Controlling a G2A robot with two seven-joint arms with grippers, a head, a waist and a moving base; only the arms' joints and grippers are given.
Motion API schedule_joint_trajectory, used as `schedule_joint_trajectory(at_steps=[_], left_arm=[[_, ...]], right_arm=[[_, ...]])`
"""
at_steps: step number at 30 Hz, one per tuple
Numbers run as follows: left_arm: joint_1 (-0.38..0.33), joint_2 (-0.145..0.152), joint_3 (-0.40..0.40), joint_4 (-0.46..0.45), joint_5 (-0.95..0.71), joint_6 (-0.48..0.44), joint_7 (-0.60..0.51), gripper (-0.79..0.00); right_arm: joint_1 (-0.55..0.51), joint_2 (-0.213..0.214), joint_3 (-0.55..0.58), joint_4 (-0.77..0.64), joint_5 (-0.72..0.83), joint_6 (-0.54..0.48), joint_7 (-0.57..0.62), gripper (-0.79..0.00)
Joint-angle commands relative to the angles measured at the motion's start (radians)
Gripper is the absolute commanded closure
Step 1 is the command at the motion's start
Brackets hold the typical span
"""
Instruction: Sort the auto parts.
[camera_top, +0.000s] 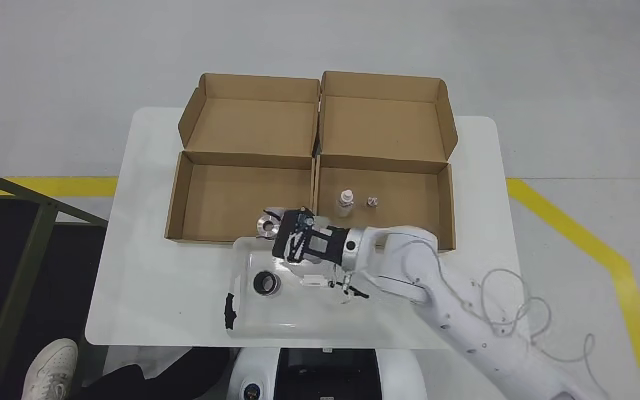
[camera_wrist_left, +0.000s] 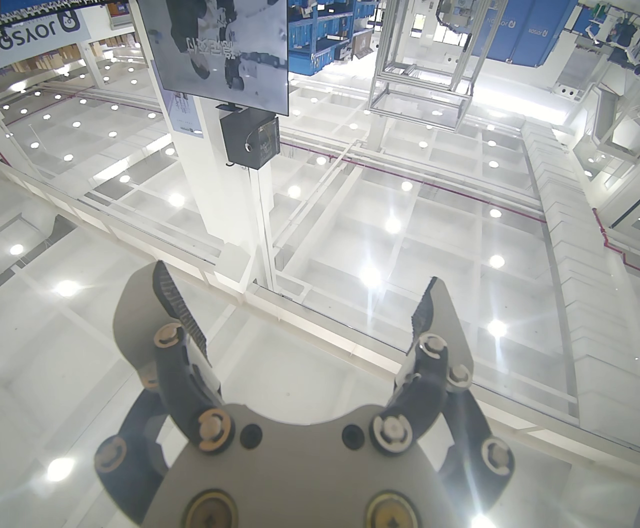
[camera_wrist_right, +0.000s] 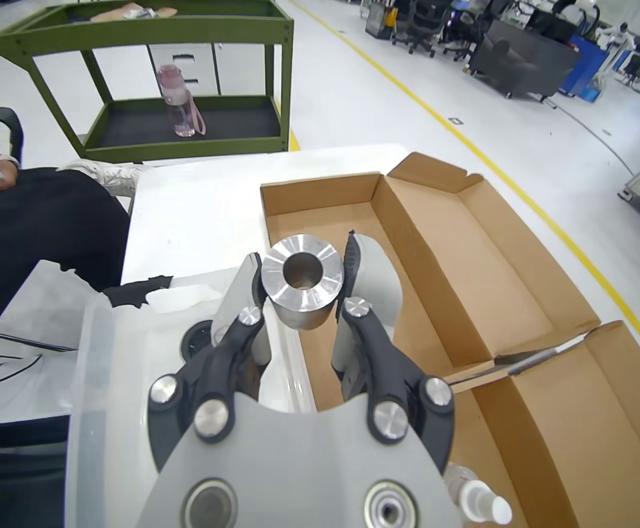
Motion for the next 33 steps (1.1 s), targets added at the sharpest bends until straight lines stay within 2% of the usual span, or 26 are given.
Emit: schedule_joint_trajectory(at_steps=[1, 17, 33], left_arm=[[0.0, 0.0, 0.0, 0.0, 0.0, 0.0, 0.0, -0.785], [0.0, 0.0, 0.0, 0.0, 0.0, 0.0, 0.0, -0.785], [0.0, 0.0, 0.0, 0.0, 0.0, 0.0, 0.0, -0.785]], right_arm=[[0.032, -0.013, -0.025, 0.038, 0.009, 0.019, 0.017, 0.0], [0.253, -0.137, -0.192, 0.288, 0.086, 0.119, 0.121, 0.0], [0.383, -0.273, -0.305, 0.567, 0.142, 0.162, 0.137, 0.0]])
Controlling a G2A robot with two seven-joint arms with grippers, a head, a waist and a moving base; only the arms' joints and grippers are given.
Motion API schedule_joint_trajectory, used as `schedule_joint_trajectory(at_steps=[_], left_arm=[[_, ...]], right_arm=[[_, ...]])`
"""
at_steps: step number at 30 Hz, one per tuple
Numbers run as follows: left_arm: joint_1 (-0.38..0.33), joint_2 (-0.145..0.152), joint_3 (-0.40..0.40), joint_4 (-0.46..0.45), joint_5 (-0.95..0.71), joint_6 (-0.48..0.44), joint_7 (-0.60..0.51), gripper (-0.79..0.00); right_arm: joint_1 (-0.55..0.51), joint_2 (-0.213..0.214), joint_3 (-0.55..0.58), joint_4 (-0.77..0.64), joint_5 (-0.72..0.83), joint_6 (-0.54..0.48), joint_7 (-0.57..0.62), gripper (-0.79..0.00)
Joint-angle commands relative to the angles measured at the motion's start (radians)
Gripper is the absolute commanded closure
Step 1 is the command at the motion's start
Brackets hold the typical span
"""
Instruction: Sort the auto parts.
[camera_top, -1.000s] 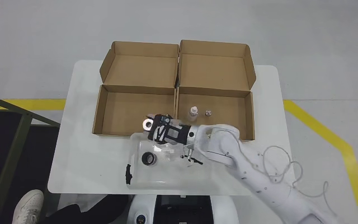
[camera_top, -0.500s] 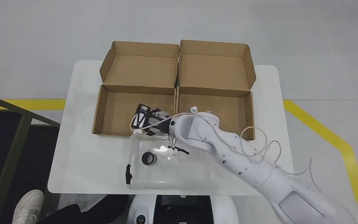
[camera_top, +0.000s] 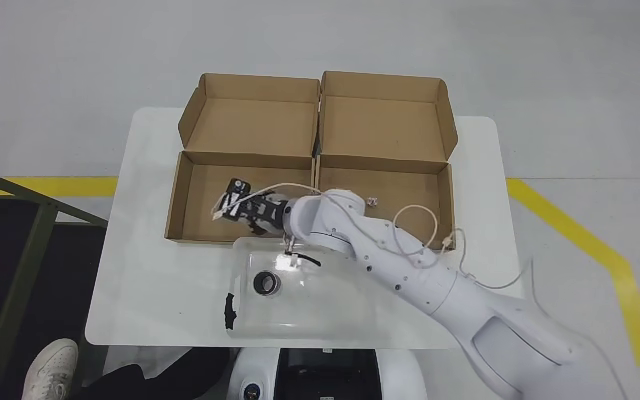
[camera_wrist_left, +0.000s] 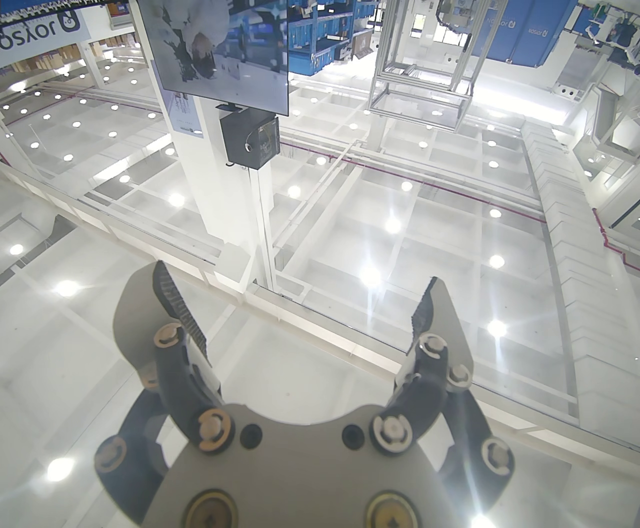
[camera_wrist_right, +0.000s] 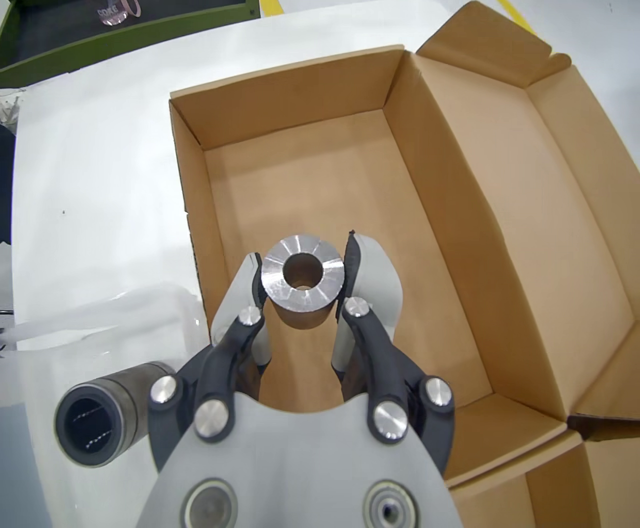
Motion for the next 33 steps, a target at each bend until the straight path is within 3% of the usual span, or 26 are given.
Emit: schedule_joint_trajectory(at_steps=[1, 13, 18, 24, 27, 28, 29, 30, 33], left_arm=[[0.0, 0.0, 0.0, 0.0, 0.0, 0.0, 0.0, -0.785], [0.0, 0.0, 0.0, 0.0, 0.0, 0.0, 0.0, -0.785], [0.0, 0.0, 0.0, 0.0, 0.0, 0.0, 0.0, -0.785], [0.0, 0.0, 0.0, 0.0, 0.0, 0.0, 0.0, -0.785], [0.0, 0.0, 0.0, 0.0, 0.0, 0.0, 0.0, -0.785], [0.0, 0.0, 0.0, 0.0, 0.0, 0.0, 0.0, -0.785], [0.0, 0.0, 0.0, 0.0, 0.0, 0.0, 0.0, -0.785], [0.0, 0.0, 0.0, 0.0, 0.0, 0.0, 0.0, -0.785], [0.0, 0.0, 0.0, 0.0, 0.0, 0.0, 0.0, -0.785]], right_arm=[[0.012, -0.014, -0.007, 0.032, 0.006, 0.003, 0.002, 0.0], [0.064, -0.094, -0.026, 0.203, 0.034, 0.004, 0.006, 0.0], [0.074, -0.12, -0.031, 0.261, 0.03, 0.004, 0.002, -0.194], [0.083, -0.143, -0.025, 0.323, 0.025, -0.007, -0.009, -0.246], [0.084, -0.15, -0.018, 0.338, 0.022, -0.014, -0.012, -0.369], [0.084, -0.152, -0.015, 0.34, 0.021, -0.014, -0.014, -0.446], [0.082, -0.153, -0.011, 0.341, 0.02, -0.014, -0.016, -0.622], [0.081, -0.154, -0.008, 0.341, 0.019, -0.015, -0.018, -0.723], [0.074, -0.155, 0.004, 0.328, 0.012, -0.022, -0.029, -0.785]])
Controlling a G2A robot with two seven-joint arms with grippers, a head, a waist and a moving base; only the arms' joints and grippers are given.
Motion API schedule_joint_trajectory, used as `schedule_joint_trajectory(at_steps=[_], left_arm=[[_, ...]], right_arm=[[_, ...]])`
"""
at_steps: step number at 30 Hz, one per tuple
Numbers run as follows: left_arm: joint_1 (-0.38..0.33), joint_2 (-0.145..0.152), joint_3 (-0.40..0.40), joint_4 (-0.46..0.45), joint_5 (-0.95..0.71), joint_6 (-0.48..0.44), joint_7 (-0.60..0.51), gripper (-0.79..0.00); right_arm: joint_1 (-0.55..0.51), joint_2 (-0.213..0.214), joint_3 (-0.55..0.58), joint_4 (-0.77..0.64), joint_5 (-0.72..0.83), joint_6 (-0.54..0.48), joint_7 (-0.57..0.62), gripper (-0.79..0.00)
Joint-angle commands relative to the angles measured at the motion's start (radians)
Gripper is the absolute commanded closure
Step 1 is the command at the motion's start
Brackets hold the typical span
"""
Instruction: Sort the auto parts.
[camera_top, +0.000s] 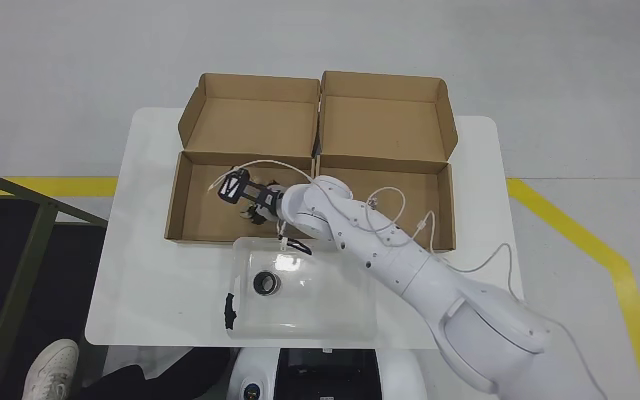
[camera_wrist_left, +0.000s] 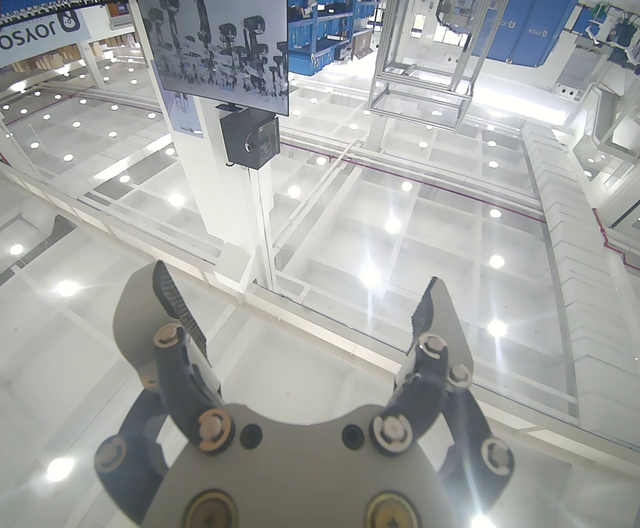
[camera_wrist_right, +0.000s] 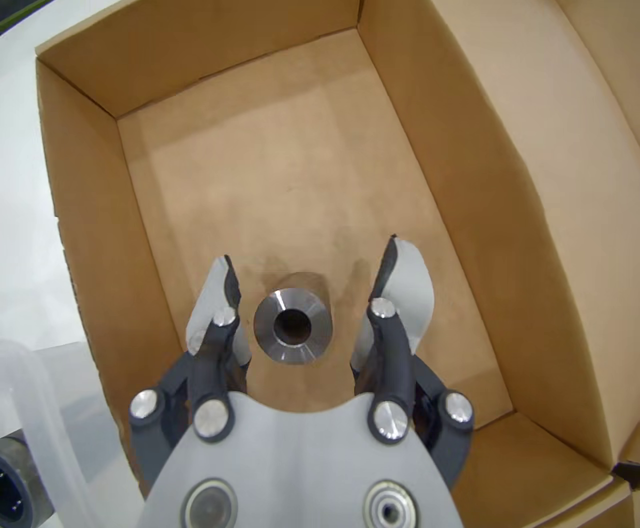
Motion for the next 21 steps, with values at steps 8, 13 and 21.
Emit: schedule_joint_trajectory(at_steps=[8, 13, 21], left_arm=[[0.0, 0.0, 0.0, 0.0, 0.0, 0.0, 0.0, -0.785], [0.0, 0.0, 0.0, 0.0, 0.0, 0.0, 0.0, -0.785], [0.0, 0.0, 0.0, 0.0, 0.0, 0.0, 0.0, -0.785]], right_arm=[[-0.043, 0.028, 0.062, -0.169, -0.06, -0.024, -0.014, -0.785], [-0.119, 0.069, 0.123, -0.365, -0.107, -0.063, 0.032, -0.785], [-0.307, 0.136, 0.208, -0.674, -0.178, -0.145, 0.123, -0.785]])
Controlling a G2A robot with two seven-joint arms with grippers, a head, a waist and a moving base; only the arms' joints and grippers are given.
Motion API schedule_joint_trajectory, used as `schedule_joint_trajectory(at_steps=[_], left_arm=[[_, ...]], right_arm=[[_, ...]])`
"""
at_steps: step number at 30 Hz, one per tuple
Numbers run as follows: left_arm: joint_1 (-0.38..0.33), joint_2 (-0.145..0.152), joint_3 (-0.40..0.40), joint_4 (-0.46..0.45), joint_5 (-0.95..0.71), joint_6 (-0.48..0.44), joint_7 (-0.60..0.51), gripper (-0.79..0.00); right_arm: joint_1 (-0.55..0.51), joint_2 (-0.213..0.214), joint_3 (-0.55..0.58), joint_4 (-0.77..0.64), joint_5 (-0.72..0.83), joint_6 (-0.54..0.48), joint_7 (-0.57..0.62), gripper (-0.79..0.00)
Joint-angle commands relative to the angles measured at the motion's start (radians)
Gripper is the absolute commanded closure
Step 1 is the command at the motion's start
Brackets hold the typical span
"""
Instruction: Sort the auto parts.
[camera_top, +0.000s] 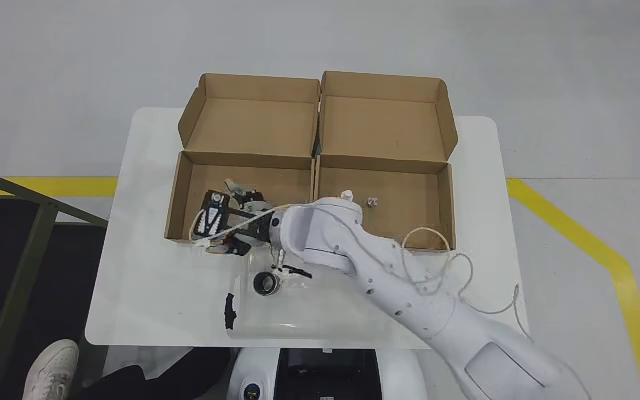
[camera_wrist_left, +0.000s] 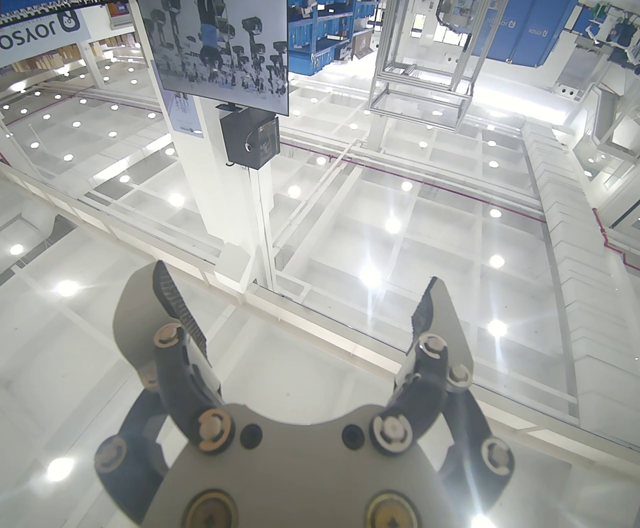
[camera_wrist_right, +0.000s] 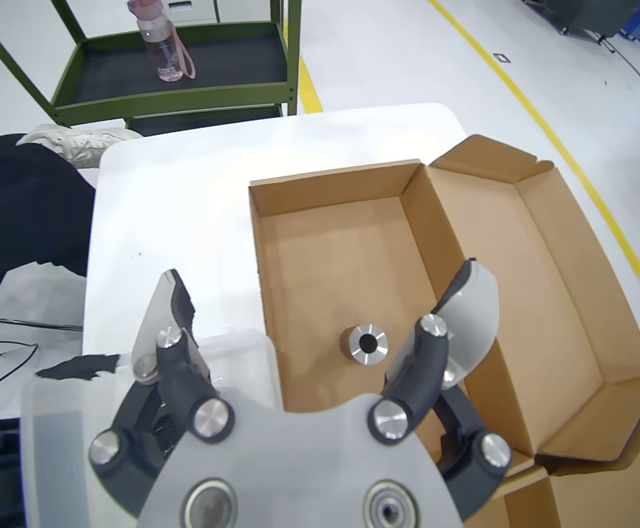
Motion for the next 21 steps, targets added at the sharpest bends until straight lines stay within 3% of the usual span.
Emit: schedule_joint_trajectory(at_steps=[1, 11, 21], left_arm=[[0.0, 0.0, 0.0, 0.0, 0.0, 0.0, 0.0, -0.785], [0.0, 0.0, 0.0, 0.0, 0.0, 0.0, 0.0, -0.785], [0.0, 0.0, 0.0, 0.0, 0.0, 0.0, 0.0, -0.785]], right_arm=[[-0.045, 0.013, 0.015, -0.066, -0.017, -0.019, 0.019, -0.785], [-0.244, 0.077, 0.1, -0.291, -0.096, -0.135, 0.081, -0.785], [-0.364, 0.121, 0.14, -0.366, -0.173, -0.263, 0.085, -0.785]])
